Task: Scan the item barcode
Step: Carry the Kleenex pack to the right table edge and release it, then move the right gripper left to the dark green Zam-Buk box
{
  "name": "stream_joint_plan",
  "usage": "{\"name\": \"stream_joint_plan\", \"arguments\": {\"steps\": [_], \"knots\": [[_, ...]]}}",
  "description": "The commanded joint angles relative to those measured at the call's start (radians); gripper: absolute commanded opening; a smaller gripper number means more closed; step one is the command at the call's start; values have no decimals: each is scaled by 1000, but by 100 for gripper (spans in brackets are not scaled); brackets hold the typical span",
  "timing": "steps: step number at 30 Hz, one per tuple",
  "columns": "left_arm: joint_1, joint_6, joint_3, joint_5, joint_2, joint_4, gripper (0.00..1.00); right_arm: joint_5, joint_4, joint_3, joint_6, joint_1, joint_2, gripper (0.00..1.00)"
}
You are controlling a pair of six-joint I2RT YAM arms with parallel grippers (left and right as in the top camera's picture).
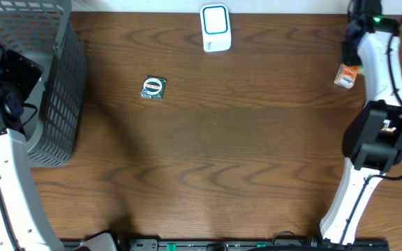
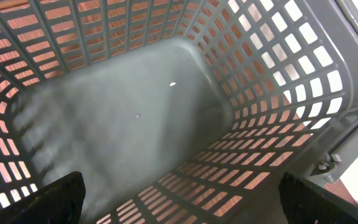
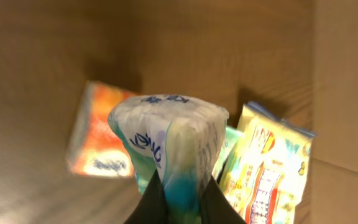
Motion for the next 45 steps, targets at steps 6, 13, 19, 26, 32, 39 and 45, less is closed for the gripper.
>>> {"name": "stream_joint_plan", "arguments": {"steps": [6, 13, 19, 26, 32, 39, 45], "knots": [[3, -5, 6, -9, 0, 0, 98, -147, -84, -2, 69, -63, -17, 37], [3, -5, 6, -9, 0, 0, 98, -336, -61, -2, 97, -72, -17, 57], [3, -5, 6, -9, 0, 0, 97, -627, 50, -2, 97, -72, -7, 28], [3, -5, 6, -9, 0, 0, 98, -618, 98, -2, 107, -72, 68, 12], [3, -5, 6, -9, 0, 0, 98, -599, 100, -2, 107, -73, 146, 1], [3, -5, 6, -9, 0, 0, 98, -372, 95, 0, 184, -73, 153, 1], [3, -5, 6, -9, 0, 0, 98, -303, 71, 1, 201, -63, 106, 2]]}}
